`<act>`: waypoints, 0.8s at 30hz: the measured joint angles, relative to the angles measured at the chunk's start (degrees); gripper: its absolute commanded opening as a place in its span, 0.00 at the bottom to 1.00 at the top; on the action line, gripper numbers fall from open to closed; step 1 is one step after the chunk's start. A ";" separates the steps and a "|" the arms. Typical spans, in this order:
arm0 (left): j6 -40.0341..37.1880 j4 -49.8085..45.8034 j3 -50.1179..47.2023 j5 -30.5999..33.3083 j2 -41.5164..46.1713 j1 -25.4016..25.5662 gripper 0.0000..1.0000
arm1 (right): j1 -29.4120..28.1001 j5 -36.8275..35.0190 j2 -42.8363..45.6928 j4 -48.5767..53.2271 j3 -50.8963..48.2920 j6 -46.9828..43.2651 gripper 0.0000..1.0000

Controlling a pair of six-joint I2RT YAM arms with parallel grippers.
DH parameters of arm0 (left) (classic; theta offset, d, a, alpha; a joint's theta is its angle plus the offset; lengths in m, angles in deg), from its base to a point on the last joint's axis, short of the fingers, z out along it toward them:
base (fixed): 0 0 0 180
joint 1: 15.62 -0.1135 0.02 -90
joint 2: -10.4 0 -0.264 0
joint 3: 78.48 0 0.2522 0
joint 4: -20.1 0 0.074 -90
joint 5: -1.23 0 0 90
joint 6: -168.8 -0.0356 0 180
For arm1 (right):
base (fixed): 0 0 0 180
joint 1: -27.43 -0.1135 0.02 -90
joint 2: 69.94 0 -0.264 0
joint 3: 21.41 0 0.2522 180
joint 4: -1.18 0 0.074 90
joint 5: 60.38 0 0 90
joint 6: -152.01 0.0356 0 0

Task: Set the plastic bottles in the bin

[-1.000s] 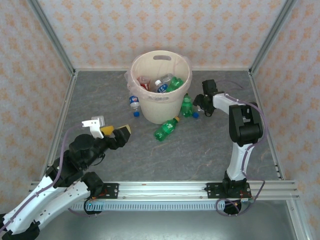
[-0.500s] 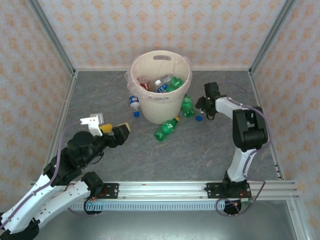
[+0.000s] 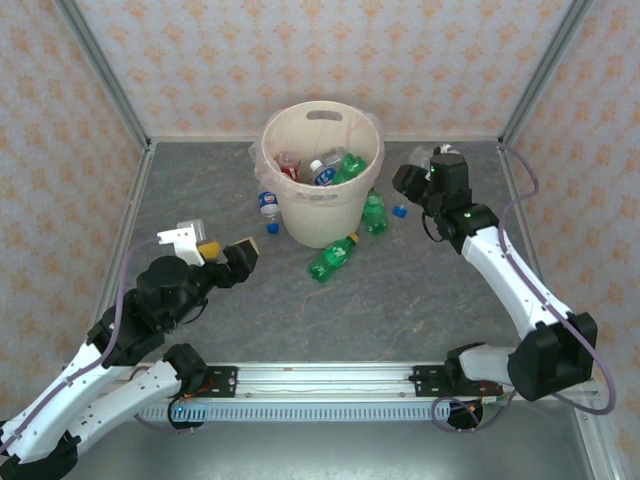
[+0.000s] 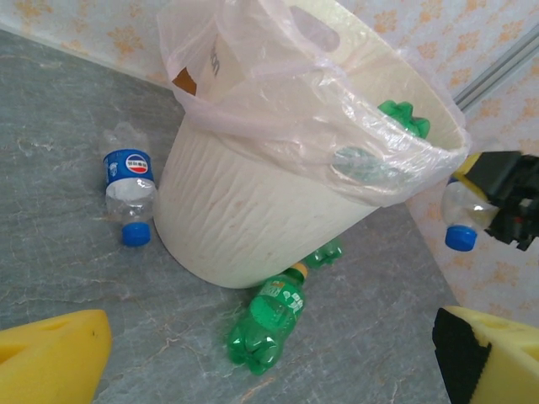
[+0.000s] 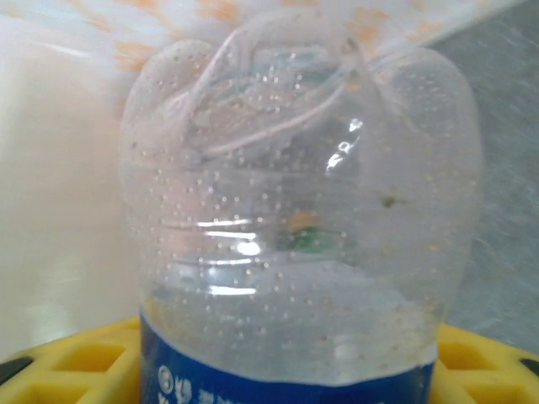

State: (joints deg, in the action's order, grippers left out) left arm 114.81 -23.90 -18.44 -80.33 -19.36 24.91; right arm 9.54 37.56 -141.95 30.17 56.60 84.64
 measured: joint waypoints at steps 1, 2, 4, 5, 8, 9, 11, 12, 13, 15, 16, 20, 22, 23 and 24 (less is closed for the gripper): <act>0.00 0.00 0.09 -0.02 -0.02 0.00 0.99 | -1.60 -0.35 0.50 -0.04 1.27 0.00 0.57; 0.00 0.00 0.09 -0.02 -0.02 0.00 0.99 | -3.23 -0.68 0.83 -0.07 2.64 0.02 0.57; 0.00 0.00 0.09 -0.02 -0.02 0.00 0.99 | -6.36 -1.40 0.92 -0.24 5.75 0.04 0.57; 0.02 0.00 0.09 -0.02 0.00 0.00 0.99 | -7.93 -1.84 0.74 -0.24 7.52 0.07 0.57; 0.02 -0.04 0.26 0.00 0.00 0.00 0.99 | -11.65 -2.69 -1.18 -0.50 13.31 0.24 0.57; 0.02 -0.15 0.52 -0.02 -0.02 0.00 0.99 | -12.72 -3.08 -2.60 -0.74 15.80 0.24 0.57; 0.02 -0.26 1.18 0.00 -0.02 0.00 0.99 | -14.14 -3.65 -5.57 -1.05 19.78 0.24 0.57; 0.02 -0.44 1.70 0.02 -0.02 0.00 0.99 | -14.78 -3.80 -7.43 -1.27 21.88 0.24 0.57; 0.02 -0.44 2.05 0.07 0.00 0.00 0.99 | -15.21 -3.93 -8.94 -1.29 23.39 0.24 0.58; 0.02 -0.66 2.86 0.35 0.00 0.00 0.99 | -16.09 -4.52 -12.68 -1.27 26.69 0.24 0.58; 0.02 -0.90 3.17 0.55 0.00 0.00 0.99 | -16.44 -4.96 -14.36 -1.11 27.93 0.24 0.58; 0.04 -2.27 4.33 1.05 -0.02 0.00 0.99 | -17.25 -6.23 -19.23 0.04 30.60 0.50 0.62; 0.07 -3.17 4.90 1.05 -0.02 0.00 0.99 | -17.33 -6.97 -21.97 0.20 32.94 0.87 0.69; 0.07 -3.52 5.20 1.05 -0.02 0.00 0.99 | -17.33 -7.19 -23.23 0.33 33.99 0.96 0.77; 0.07 -3.72 5.42 1.05 -0.02 0.00 0.99 | -17.33 -7.34 -24.30 0.50 34.97 1.09 0.85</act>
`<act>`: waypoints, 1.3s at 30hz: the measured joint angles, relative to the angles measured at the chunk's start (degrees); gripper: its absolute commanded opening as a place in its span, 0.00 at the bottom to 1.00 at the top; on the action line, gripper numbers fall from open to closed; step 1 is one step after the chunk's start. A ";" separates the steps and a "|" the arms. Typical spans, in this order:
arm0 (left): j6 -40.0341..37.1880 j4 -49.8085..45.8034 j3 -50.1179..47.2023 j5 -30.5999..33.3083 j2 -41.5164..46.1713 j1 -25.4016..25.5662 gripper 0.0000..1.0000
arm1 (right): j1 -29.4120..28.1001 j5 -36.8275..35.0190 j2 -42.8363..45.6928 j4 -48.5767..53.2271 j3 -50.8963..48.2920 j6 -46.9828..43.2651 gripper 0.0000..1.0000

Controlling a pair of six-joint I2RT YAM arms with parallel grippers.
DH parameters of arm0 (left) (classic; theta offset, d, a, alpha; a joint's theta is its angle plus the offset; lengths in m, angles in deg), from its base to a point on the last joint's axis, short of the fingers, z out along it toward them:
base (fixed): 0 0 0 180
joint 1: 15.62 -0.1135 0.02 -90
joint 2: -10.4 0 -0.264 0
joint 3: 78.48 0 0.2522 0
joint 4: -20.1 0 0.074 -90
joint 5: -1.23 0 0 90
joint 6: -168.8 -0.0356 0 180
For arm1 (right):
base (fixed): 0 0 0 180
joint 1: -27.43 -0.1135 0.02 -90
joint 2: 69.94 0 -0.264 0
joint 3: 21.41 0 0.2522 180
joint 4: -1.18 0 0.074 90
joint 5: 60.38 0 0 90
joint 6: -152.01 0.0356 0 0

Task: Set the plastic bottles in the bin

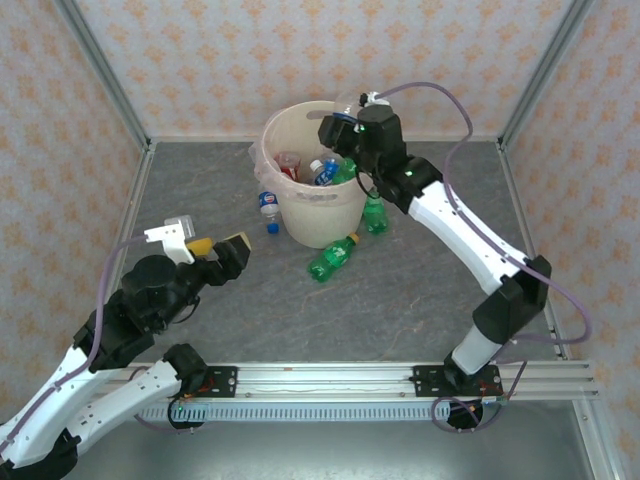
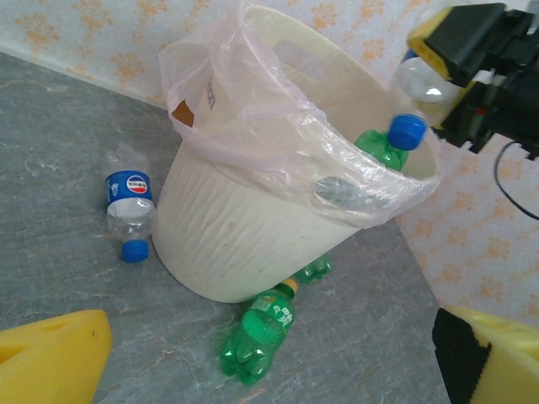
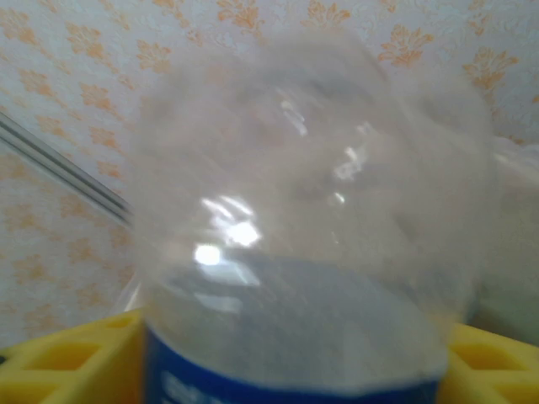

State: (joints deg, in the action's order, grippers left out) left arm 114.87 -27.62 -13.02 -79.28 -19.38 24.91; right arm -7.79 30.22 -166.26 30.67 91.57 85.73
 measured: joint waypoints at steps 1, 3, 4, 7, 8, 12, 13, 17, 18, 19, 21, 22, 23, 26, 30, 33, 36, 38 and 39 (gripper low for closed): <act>0.02 -0.17 0.13 0.00 0.00 0.00 0.99 | 0.00 -0.15 -0.85 0.28 0.83 0.17 0.93; 0.13 -0.66 0.39 0.00 0.00 0.00 0.99 | 0.00 -0.22 -2.36 1.33 2.80 0.11 1.00; 0.13 -0.92 0.44 0.02 0.00 0.00 0.99 | 0.00 -0.24 -2.78 1.70 3.58 -0.22 1.00; 0.13 -1.62 0.50 0.22 0.00 0.00 0.99 | -0.15 -0.22 -2.82 2.32 4.28 -0.48 1.00; 0.13 -1.73 0.50 0.37 0.00 0.00 0.99 | -0.26 -0.22 -2.64 2.32 4.28 -0.48 1.00; 0.13 -1.84 0.52 1.03 -0.50 0.00 0.99 | -0.37 0.28 -0.48 2.12 2.54 -0.46 1.00; 0.11 -1.86 0.52 1.33 -0.76 0.00 0.99 | -0.37 0.57 0.90 1.88 1.31 -0.46 1.00; 0.13 -1.90 0.52 2.25 -1.81 0.00 0.99 | -0.37 1.36 6.34 1.29 -2.86 -0.42 1.00; 0.17 -2.01 0.52 2.73 -2.08 0.00 0.99 | -0.37 1.53 7.50 1.16 -3.63 -0.42 1.00; 0.39 -2.34 0.52 3.37 -2.40 0.00 0.99 | -0.37 1.81 8.90 0.96 -4.57 -0.42 1.00; 1.07 -3.10 0.52 4.74 -3.02 0.00 0.99 | -0.37 2.32 11.47 0.39 -6.56 -0.42 1.00; 1.46 -3.17 0.52 5.20 -3.30 0.00 0.99 | -0.37 2.45 13.18 -0.33 -8.20 -0.39 1.00; 1.66 -3.17 0.52 5.81 -3.56 0.00 0.99 | -0.37 2.62 14.91 -0.70 -10.03 -0.35 1.00; 2.10 -3.10 0.31 6.29 -3.74 -0.02 0.99 | -0.37 2.82 20.22 -2.08 -15.87 0.24 1.00; 2.43 -2.10 -0.57 6.19 -4.04 0.00 0.99 | -0.37 2.80 27.34 -3.32 -24.33 1.36 1.00; 2.51 -0.68 -0.90 5.73 -5.86 0.00 0.99 | -0.37 2.67 32.24 -3.52 -29.75 2.16 1.00; 2.73 0.81 -0.94 4.87 -8.63 0.00 0.99 | -0.37 2.08 36.72 -3.61 -34.36 2.78 1.00; 3.15 2.01 -1.42 4.72 -10.27 0.00 0.99 | -0.37 1.38 39.45 -3.72 -37.31 3.28 1.00; 3.19 2.54 -1.77 4.72 -10.73 0.00 0.99 | -0.37 1.03 40.63 -3.69 -38.71 3.54 1.00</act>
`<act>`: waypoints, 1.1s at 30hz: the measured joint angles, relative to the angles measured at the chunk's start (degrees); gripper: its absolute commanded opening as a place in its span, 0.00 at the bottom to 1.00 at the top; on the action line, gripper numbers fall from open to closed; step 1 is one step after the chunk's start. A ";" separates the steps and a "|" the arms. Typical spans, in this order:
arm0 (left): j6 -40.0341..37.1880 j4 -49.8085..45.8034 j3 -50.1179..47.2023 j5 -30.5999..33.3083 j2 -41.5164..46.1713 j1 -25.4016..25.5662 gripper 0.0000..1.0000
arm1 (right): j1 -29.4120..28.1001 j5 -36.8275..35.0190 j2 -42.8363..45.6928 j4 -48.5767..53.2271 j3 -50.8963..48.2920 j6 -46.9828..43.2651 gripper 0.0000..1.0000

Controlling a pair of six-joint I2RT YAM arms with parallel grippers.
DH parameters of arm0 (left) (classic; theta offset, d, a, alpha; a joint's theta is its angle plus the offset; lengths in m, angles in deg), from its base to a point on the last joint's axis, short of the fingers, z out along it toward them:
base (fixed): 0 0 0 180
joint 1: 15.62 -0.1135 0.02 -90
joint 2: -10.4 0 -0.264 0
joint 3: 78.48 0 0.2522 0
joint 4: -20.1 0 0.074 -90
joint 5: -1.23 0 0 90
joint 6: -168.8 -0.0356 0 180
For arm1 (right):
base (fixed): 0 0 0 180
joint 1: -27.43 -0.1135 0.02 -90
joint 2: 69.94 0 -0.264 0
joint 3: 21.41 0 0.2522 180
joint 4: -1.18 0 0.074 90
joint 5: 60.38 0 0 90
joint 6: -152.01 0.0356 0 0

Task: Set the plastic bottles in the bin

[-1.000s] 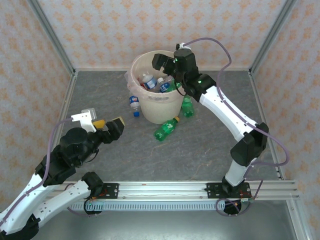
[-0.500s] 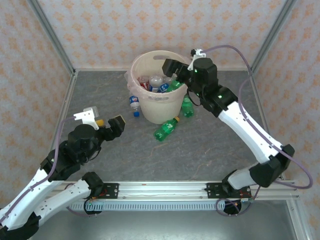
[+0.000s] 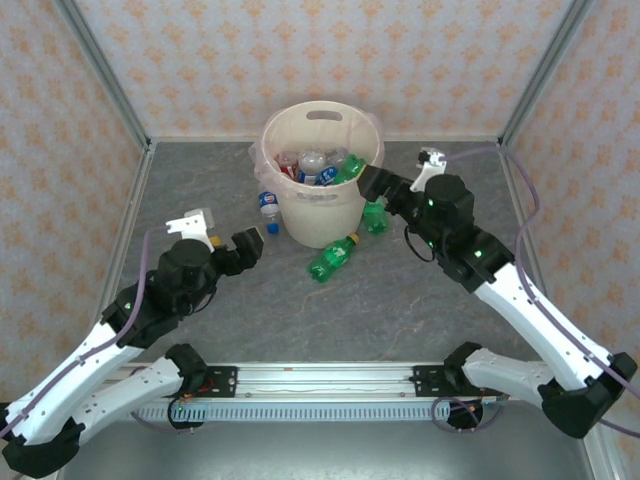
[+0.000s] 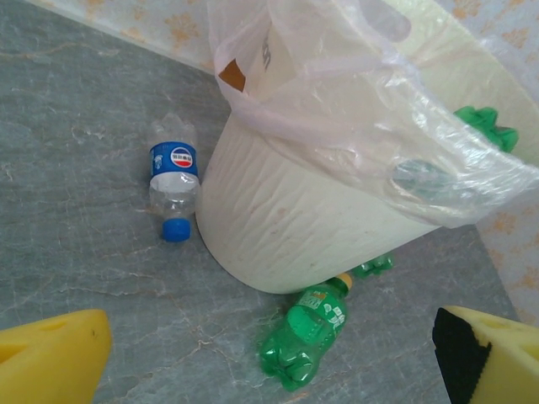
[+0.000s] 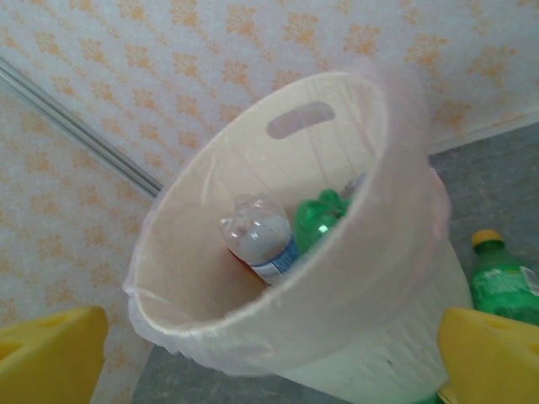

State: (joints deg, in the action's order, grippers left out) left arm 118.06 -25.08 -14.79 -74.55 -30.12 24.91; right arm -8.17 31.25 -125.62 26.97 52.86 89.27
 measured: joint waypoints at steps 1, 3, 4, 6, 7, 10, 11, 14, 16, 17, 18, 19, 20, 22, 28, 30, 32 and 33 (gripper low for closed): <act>0.00 0.72 -0.63 -0.02 -0.52 -0.02 0.99 | 0.00 -0.46 1.31 -0.04 -1.70 0.22 1.00; 0.26 1.99 -2.12 -0.09 -1.27 0.00 0.99 | 0.00 -1.16 3.56 -0.02 -4.83 0.87 1.00; 0.42 2.60 -2.80 -0.24 -1.53 0.00 0.99 | 0.00 -1.40 4.55 -0.07 -6.43 1.29 1.00; 0.85 3.74 -3.67 -0.33 -2.05 0.00 0.99 | 0.00 -1.73 5.99 -0.13 -9.40 2.29 1.00; 1.11 4.31 -4.04 -0.46 -2.34 0.00 0.99 | 0.00 -1.73 6.54 -0.37 -11.06 2.84 0.99; 1.46 6.10 -5.03 -0.81 -3.06 -0.02 0.99 | 0.00 -1.62 6.80 -1.49 -15.58 4.68 1.00; 1.46 6.47 -5.27 -1.22 -3.19 -0.02 0.99 | 0.00 -1.62 6.67 -1.88 -16.76 5.18 1.00; 1.66 7.96 -6.21 -3.13 -3.50 0.00 0.99 | 0.00 -1.68 5.73 -3.43 -20.26 6.19 1.00; 1.64 9.14 -7.04 -4.96 -3.50 -0.02 0.99 | 0.26 -1.73 4.66 -4.15 -21.66 6.40 0.99; 1.62 9.73 -7.45 -6.01 -3.50 -0.02 0.99 | 0.79 -1.66 3.96 -4.31 -21.81 6.38 0.99; 1.60 10.19 -7.87 -6.97 -3.50 -0.02 0.99 | 1.81 -1.33 3.10 -4.63 -21.81 6.34 0.99; 1.44 10.56 -8.26 -8.13 -3.50 -0.02 0.99 | 3.08 -0.81 2.29 -5.09 -21.81 6.16 0.98; 1.40 10.95 -8.61 -8.90 -3.50 -0.02 0.99 | 4.17 -0.22 1.62 -5.40 -21.81 6.05 0.98; 1.27 12.02 -9.46 -10.84 -3.50 -0.02 0.99 | 7.28 1.53 -0.39 -6.14 -21.75 5.46 0.97; 1.22 14.29 -10.91 -14.27 -3.54 -0.02 0.99 | 16.52 9.42 -9.07 -7.48 -19.69 3.54 0.95; 1.25 14.78 -11.19 -15.02 -3.58 -0.02 0.99 | 18.78 11.80 -12.81 -7.61 -17.64 2.62 0.94; 1.25 15.43 -11.52 -15.37 -3.63 -0.02 0.99 | 20.35 13.94 -16.90 -7.61 -14.95 1.57 0.93; 1.25 15.45 -11.54 -15.47 -3.63 -0.02 0.99 | 20.92 14.95 -18.97 -7.58 -13.42 0.98 0.92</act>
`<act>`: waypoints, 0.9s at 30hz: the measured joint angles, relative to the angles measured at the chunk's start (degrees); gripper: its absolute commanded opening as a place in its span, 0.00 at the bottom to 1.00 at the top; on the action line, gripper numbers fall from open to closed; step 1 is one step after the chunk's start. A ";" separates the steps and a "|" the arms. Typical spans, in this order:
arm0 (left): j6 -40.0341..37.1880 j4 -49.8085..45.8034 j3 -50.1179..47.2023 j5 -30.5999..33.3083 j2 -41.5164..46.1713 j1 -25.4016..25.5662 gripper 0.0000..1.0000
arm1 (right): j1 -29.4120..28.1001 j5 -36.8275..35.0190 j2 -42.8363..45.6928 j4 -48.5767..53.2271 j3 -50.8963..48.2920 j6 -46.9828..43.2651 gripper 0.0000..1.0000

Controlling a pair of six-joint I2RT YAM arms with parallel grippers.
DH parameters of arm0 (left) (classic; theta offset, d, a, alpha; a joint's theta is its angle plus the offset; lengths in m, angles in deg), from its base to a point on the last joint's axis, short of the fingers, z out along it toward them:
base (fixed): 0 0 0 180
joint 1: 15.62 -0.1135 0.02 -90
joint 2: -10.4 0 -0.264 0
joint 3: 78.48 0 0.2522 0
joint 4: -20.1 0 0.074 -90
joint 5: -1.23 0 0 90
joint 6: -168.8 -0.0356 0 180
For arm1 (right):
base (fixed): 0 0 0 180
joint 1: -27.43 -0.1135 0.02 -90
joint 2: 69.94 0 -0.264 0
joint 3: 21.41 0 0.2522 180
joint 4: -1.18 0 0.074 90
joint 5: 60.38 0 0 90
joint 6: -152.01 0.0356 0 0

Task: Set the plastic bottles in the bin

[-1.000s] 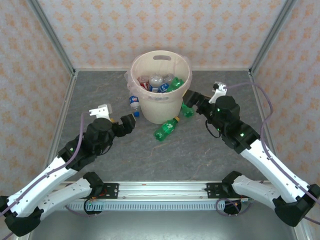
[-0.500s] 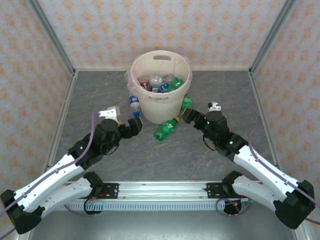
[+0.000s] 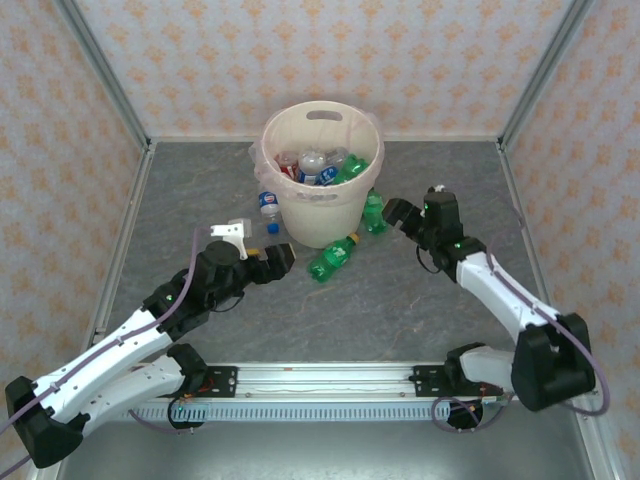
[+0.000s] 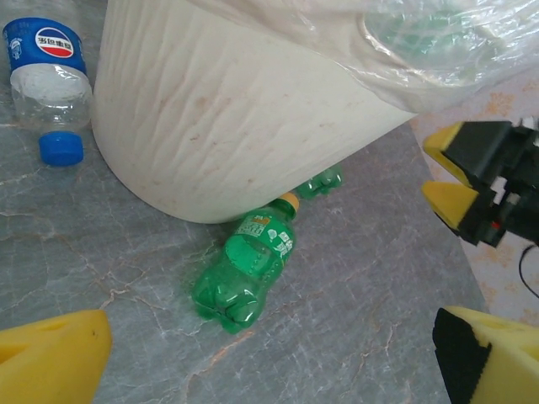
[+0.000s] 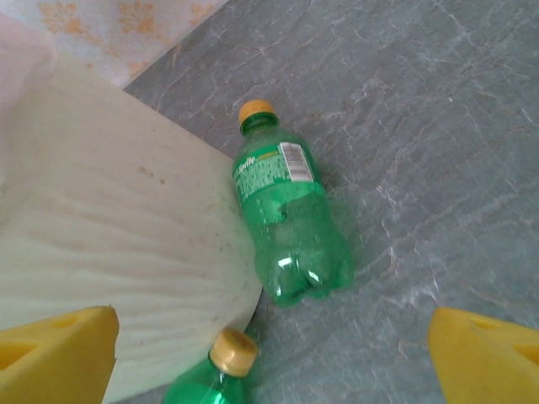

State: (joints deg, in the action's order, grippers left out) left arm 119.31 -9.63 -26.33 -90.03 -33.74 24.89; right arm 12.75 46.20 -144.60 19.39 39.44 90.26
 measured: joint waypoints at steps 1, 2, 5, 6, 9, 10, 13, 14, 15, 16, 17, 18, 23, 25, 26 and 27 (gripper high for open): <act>0.00 0.11 -0.04 -0.04 0.00 0.02 0.99 | 0.48 1.11 -2.21 -0.02 1.73 -0.63 0.90; 0.00 0.17 -0.04 -0.09 0.00 0.02 0.99 | 0.85 1.79 -4.15 -0.07 3.21 -1.20 0.88; 0.00 0.15 -0.04 -0.26 0.00 0.02 0.99 | 1.66 2.86 -9.90 -0.17 7.54 -2.67 0.87; -0.02 0.00 -0.02 -0.26 0.00 0.02 0.99 | 1.86 2.91 -11.78 -0.26 8.87 -3.06 0.87; -0.07 -1.22 0.33 -0.20 0.02 0.00 0.99 | 2.27 2.95 -16.61 -0.28 12.00 -3.91 0.86; -0.13 -1.73 0.55 -0.17 0.02 0.00 0.99 | 2.34 2.97 -18.10 -0.26 12.92 -4.09 0.85; -0.52 -3.08 1.36 0.20 0.15 0.02 0.99 | 2.36 3.39 -22.69 -0.24 15.80 -4.37 0.86; -0.70 -3.15 1.44 0.24 0.31 0.00 0.99 | 2.36 3.61 -24.20 -0.22 16.76 -4.50 0.86; -0.85 -3.15 1.44 0.22 0.55 0.00 0.99 | 2.36 3.87 -25.59 -0.20 17.70 -4.59 0.87; -0.94 -3.26 1.44 0.22 0.68 0.00 0.99 | 2.36 4.04 -26.64 -0.11 18.51 -4.83 0.87; -1.05 -3.28 1.44 0.20 0.85 0.02 0.99 | 2.36 4.22 -27.91 0.17 19.47 -5.07 0.88; -1.09 -3.30 1.44 0.20 0.94 0.02 0.99 | 2.36 4.33 -29.00 0.39 20.39 -5.42 0.88; -1.38 -4.15 1.44 0.22 0.94 0.02 0.99 | 2.36 4.50 -32.98 2.14 24.52 -7.45 0.88; -1.46 -4.52 1.42 0.22 0.94 0.02 0.99 | 2.40 4.76 -34.38 2.62 25.75 -8.24 0.87; -1.51 -4.59 1.42 0.22 0.94 0.00 0.99 | 2.49 4.98 -34.99 2.97 26.16 -8.66 0.87; -1.53 -4.66 1.42 0.22 0.98 0.02 0.99 | 2.51 5.44 -35.63 3.37 26.47 -8.96 0.87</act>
State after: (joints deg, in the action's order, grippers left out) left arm 117.78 -14.28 -24.91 -89.81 -32.76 24.91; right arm 15.26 51.64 -180.22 22.76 65.91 81.30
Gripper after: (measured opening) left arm 0.991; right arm 0.873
